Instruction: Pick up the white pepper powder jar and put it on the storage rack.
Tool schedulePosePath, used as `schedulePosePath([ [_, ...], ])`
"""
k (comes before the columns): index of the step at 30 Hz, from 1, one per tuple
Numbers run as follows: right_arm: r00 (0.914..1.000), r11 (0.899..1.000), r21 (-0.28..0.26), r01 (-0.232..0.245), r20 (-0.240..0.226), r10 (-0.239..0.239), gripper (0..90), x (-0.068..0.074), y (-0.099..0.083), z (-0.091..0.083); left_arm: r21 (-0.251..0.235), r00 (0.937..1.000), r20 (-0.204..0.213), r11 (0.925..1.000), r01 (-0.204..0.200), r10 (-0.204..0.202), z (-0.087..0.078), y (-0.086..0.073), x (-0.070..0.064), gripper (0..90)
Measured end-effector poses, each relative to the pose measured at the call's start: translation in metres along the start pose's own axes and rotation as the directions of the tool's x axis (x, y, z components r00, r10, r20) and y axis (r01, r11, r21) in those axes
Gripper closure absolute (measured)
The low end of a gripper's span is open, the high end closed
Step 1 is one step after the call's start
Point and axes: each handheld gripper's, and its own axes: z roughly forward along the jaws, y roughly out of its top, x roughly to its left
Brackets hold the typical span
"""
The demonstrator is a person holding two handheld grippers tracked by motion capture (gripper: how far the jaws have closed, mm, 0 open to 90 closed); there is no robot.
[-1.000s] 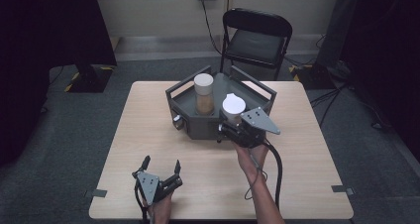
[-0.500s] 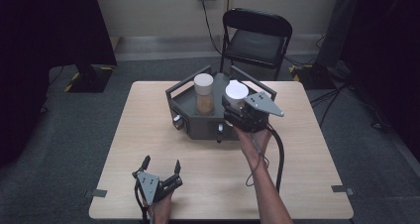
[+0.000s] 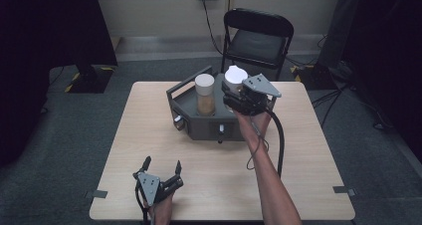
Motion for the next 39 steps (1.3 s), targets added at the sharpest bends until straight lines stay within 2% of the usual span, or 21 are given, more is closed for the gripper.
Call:
schedulePosePath([
  [4, 0.9999, 1.0, 0.007, -0.011, -0.006, 0.011, 30.1, 0.0, -0.005, 0.008, 0.0, 1.0, 0.001, 1.0, 0.0, 0.0, 0.0, 0.0, 0.0, 1.4],
  [7, 1.0, 1.0, 0.018, 0.007, 0.0, -0.007, 30.1, 0.003, -0.009, 0.014, 0.0, 1.0, 0.002, 1.0, -0.001, 0.001, 0.0, 0.0, 0.0, 1.3],
  [10, 0.9999, 0.999, 0.034, -0.01, -0.002, 0.01, 30.1, 0.001, -0.012, 0.021, 0.001, 1.0, 0.002, 1.0, -0.001, 0.001, 0.0, 0.0, 0.0, 1.2],
  [17, 1.0, 0.999, 0.052, 0.0, 0.004, -0.001, 30.1, 0.003, -0.016, 0.03, 0.0, 1.0, 0.002, 1.0, 0.0, 0.0, 0.0, 0.0, 0.0, 1.1],
  [29, 1.0, 0.997, 0.074, -0.002, -0.001, 0.002, 30.0, 0.0, -0.023, 0.038, 0.0, 1.0, 0.002, 1.0, 0.0, 0.0, 0.0, 0.0, 0.0, 1.1],
  [39, 0.9993, 0.995, 0.088, -0.036, -0.011, 0.037, 30.0, -0.006, -0.03, 0.042, 0.0, 1.0, 0.001, 1.0, 0.0, 0.0, 0.0, 0.0, 0.0, 1.1],
])
